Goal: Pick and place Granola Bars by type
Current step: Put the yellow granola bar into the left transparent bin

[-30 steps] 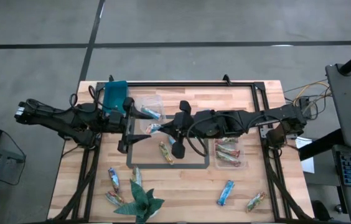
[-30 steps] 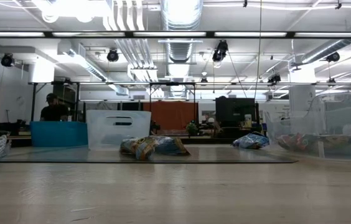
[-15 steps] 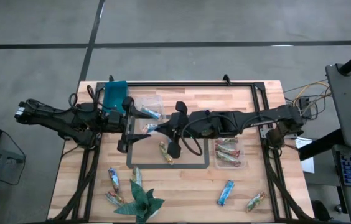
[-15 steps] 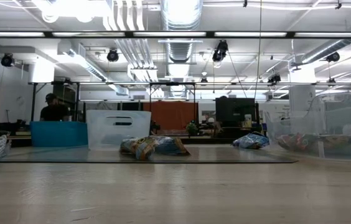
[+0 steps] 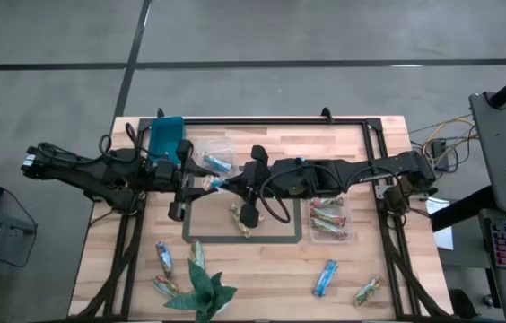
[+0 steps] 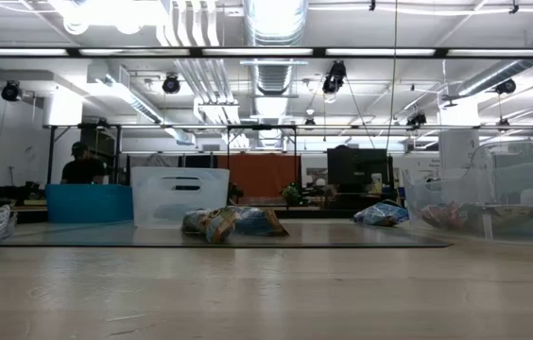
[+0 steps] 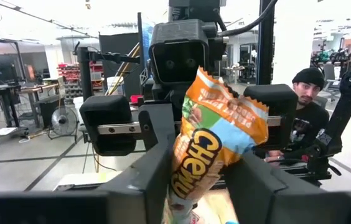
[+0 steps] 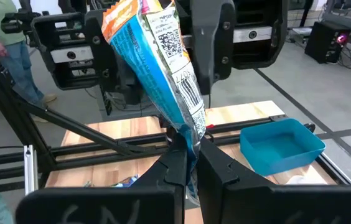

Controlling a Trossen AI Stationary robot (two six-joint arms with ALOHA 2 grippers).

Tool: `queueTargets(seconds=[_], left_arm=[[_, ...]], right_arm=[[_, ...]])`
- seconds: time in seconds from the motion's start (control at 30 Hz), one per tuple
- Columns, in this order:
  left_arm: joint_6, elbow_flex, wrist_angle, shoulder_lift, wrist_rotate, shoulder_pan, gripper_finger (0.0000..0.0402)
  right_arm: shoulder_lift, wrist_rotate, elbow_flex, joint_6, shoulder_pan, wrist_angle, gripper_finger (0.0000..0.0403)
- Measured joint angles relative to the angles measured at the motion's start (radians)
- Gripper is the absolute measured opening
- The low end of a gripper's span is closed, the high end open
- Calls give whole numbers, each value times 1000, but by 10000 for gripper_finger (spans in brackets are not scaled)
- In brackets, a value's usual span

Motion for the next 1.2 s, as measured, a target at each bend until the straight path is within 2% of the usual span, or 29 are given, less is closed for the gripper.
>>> queueTargets(seconds=[0.17,0.33,0.53,0.67,0.87,1.03,1.2], left_arm=[[-4,8,4,0,-21,0,77],[-14,15,8,0,-57,0,21],[-8,25,4,0,-69,1,11],[16,43,-7,1,-99,7,8],[82,128,-222,14,-201,52,6],[81,258,-460,73,-203,138,5],[81,439,-730,193,-191,218,4]], right_arm=[[0,0,3,-5,0,2,12],[-7,4,12,-62,1,-2,44],[-43,-3,49,-74,7,-59,93],[-68,-2,73,-71,16,-180,114],[-102,-1,77,-33,62,-319,129],[-119,1,75,-19,104,-425,126],[-130,5,74,-20,123,-435,121]])
